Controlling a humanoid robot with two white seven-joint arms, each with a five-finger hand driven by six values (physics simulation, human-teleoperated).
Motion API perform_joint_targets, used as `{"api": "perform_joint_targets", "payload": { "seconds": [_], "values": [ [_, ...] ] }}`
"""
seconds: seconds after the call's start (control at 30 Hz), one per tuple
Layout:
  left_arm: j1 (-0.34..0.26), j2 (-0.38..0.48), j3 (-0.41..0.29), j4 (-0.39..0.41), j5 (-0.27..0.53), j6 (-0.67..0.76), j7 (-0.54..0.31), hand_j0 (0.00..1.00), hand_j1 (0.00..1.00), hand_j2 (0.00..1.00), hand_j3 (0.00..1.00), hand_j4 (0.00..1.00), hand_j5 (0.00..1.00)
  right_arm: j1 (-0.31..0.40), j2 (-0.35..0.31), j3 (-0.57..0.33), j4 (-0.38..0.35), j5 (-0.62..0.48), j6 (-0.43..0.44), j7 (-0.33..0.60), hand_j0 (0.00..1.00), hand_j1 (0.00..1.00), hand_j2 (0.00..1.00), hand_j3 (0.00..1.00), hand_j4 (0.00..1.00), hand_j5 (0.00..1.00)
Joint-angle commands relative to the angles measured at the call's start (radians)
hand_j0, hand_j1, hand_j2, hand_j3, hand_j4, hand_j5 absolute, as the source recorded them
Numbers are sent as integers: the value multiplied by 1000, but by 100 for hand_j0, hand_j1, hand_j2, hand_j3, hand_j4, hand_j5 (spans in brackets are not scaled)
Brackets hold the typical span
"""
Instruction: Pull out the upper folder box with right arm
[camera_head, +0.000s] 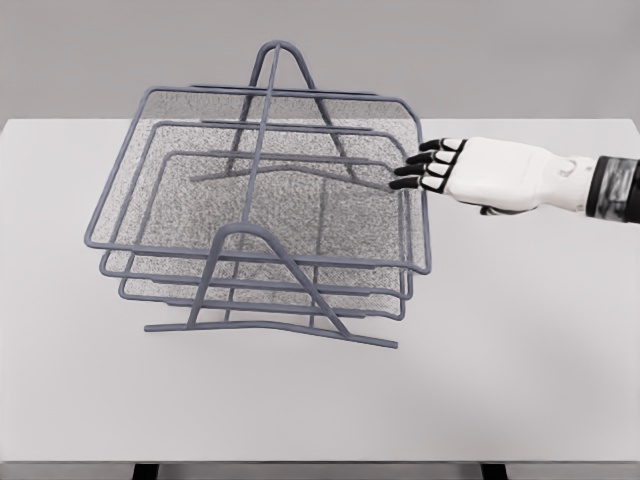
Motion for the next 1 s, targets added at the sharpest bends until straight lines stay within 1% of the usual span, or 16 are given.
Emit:
{"api": "perform_joint_targets", "payload": {
  "seconds": [0.0, 0.13, 0.17, 0.23, 0.33, 0.4, 0.57, 0.67, 0.77, 0.8, 0.97],
  "values": [
    [0, 0, 0, 0, 0, 1, 0, 100, 100, 100, 100, 100, 100, 2, -10, -3, 0, 7, -1, 1, 100, 100, 100, 100, 100, 100],
    [0, 0, 0, 0, 0, 0, 0, 100, 100, 100, 100, 100, 100, 12, -54, -6, -14, 4, -1, 1, 100, 100, 100, 100, 100, 100],
    [0, 0, 0, 0, 0, 0, 0, 100, 100, 100, 100, 100, 100, 21, -57, -32, -15, 3, -1, 1, 100, 100, 100, 100, 100, 100],
    [0, 0, 0, 0, 0, 0, 0, 100, 100, 100, 100, 100, 100, 64, -62, -86, -14, 3, -1, 1, 100, 100, 100, 100, 100, 100],
    [0, 0, 0, 0, 0, 0, 0, 100, 100, 100, 100, 100, 100, 74, -79, -92, -14, 3, -1, 1, 100, 100, 100, 100, 100, 100],
    [0, 0, 0, 0, 0, 1, 0, 100, 100, 100, 100, 100, 100, 78, -91, -115, -14, 1, -1, -4, 100, 100, 100, 100, 100, 100],
    [0, 0, 0, 0, 0, 1, 0, 100, 100, 100, 100, 100, 100, 92, -109, -120, -14, 3, -1, -5, 100, 100, 100, 100, 100, 100],
    [0, 0, 0, 0, 0, 0, 0, 100, 100, 100, 100, 100, 100, 104, -135, -120, -15, 3, -1, -5, 100, 100, 100, 100, 100, 100],
    [0, 0, 0, 0, 0, 0, 0, 100, 100, 100, 100, 100, 100, 106, -137, -135, -15, 3, -1, -5, 100, 100, 100, 100, 100, 100],
    [0, 0, 0, 0, 0, 1, 0, 100, 100, 100, 100, 100, 100, 106, -152, -137, -15, 1, -1, -5, 100, 100, 100, 100, 100, 100],
    [0, 0, 0, 0, 0, 1, 0, 100, 100, 100, 100, 100, 100, 107, -183, -137, -17, 1, -1, -5, 100, 100, 100, 100, 100, 100]
  ]
}}
